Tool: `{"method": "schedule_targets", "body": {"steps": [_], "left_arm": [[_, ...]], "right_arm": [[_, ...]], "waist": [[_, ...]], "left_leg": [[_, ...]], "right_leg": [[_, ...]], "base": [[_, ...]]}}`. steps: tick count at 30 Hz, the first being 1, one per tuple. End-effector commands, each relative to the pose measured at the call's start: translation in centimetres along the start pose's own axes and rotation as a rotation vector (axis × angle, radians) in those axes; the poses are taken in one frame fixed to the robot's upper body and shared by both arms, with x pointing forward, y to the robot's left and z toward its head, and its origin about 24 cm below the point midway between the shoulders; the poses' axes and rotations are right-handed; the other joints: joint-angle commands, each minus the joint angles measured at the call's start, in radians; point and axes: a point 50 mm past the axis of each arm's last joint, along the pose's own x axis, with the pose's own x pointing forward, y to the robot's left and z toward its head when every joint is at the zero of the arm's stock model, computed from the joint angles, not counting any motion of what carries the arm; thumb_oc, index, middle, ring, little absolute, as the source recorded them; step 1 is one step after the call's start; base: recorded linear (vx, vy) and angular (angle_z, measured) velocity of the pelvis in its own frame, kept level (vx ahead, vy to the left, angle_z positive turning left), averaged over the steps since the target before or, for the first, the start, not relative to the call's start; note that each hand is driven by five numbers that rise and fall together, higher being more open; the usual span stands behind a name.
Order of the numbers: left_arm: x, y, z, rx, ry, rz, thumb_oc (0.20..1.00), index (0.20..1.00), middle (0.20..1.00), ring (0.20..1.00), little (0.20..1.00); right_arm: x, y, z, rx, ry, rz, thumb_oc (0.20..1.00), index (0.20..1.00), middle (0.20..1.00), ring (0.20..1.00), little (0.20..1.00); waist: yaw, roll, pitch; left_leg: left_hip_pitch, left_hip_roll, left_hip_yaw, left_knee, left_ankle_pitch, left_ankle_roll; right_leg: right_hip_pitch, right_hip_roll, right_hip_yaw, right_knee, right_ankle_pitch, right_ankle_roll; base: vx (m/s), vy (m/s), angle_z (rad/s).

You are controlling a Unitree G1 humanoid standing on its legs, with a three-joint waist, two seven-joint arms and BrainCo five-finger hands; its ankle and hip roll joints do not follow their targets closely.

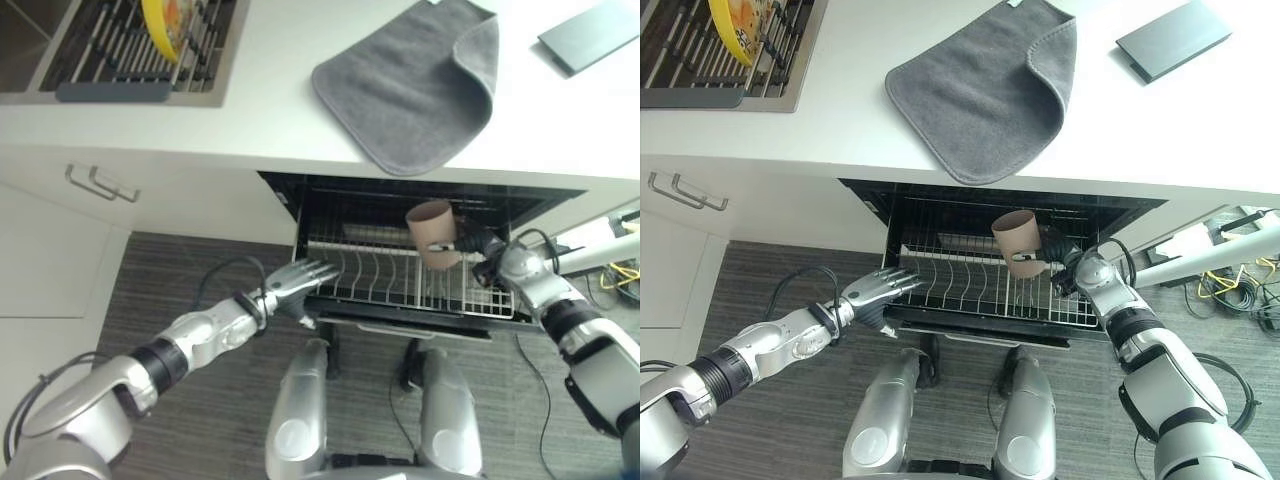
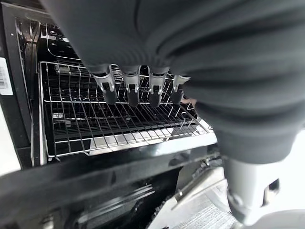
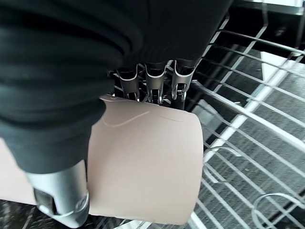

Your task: Place the dishes in the dishwasher.

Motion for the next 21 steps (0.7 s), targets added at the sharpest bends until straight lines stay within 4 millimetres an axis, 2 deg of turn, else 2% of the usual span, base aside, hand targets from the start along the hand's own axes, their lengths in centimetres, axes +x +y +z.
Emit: {"method": "schedule_targets", "body": {"steps": [1, 4, 8, 12, 16, 21], "left_arm": [[0.8, 1.0, 2.1, -0.07, -0.071, 0.068, 1.0, 1.0, 1.0, 1.0, 1.0], [1.1, 1.3, 2.2, -0.068, -0.079, 0.074, 1.0, 1.0, 1.0, 1.0, 1.0], [1.5, 2.0, 2.7, -0.052, -0.119, 0.087, 1.0, 1.0, 1.0, 1.0, 1.0], [1.8, 3.4, 2.8, -0.054, -0.13, 0.111, 1.0, 1.0, 1.0, 1.0, 1.0], [2.2, 4.3, 3.3, -0.071, -0.137, 0.131, 1.0, 1.0, 1.0, 1.0, 1.0], [2.5, 3.8, 3.9, -0.086, -0.137, 0.128, 1.0, 1.0, 1.0, 1.0, 1.0]], "right_arm": [[0.0, -2.1, 0.9, 0.031, -0.046, -0.099, 0.2, 0.2, 0.2, 0.2, 0.2], [0.0, -2.4, 0.7, 0.065, -0.034, -0.121, 0.2, 0.2, 0.2, 0.2, 0.2], [0.4, -2.7, 1.2, 0.2, -0.015, -0.165, 0.2, 0.2, 0.2, 0.2, 0.2], [0.7, -3.3, 2.2, 0.18, 0.002, -0.24, 0.2, 0.2, 0.2, 0.2, 0.2], [0.6, -4.1, 2.1, 0.229, 0.026, -0.314, 0.2, 0.2, 0.2, 0.2, 0.2], [0.5, -5.2, 3.0, 0.218, 0.026, -0.487, 0.2, 0.2, 0.2, 0.2, 0.2]], "waist": [[0.026, 0.02, -0.026], [0.025, 0.027, -0.017], [0.023, 0.037, -0.006], [0.022, 0.045, 0.002], [0.02, 0.051, 0.004], [0.02, 0.06, 0.004]], "left_leg": [[0.064, 0.023, 0.015, -0.043, 0.029, 0.011], [0.056, 0.021, 0.018, -0.046, 0.033, 0.012], [0.052, 0.018, 0.026, -0.052, 0.035, 0.011], [0.045, 0.017, 0.036, -0.058, 0.042, 0.007], [0.039, 0.013, 0.042, -0.066, 0.044, 0.007], [0.018, 0.01, 0.05, -0.064, 0.045, 0.009]], "right_leg": [[-0.016, -0.05, -0.026, -0.049, 0.149, 0.05], [-0.023, -0.046, -0.024, -0.052, 0.153, 0.047], [-0.027, -0.043, -0.025, -0.055, 0.151, 0.043], [-0.032, -0.042, -0.024, -0.06, 0.152, 0.04], [-0.038, -0.038, -0.024, -0.069, 0.153, 0.035], [-0.057, -0.034, -0.021, -0.069, 0.153, 0.032]], "base": [[0.0, 0.0, 0.0], [-0.01, 0.004, 0.0], [-0.01, 0.022, -0.04], [-0.01, 0.026, -0.02], [0.0, 0.038, -0.04], [0.0, 0.035, -0.1]]}}
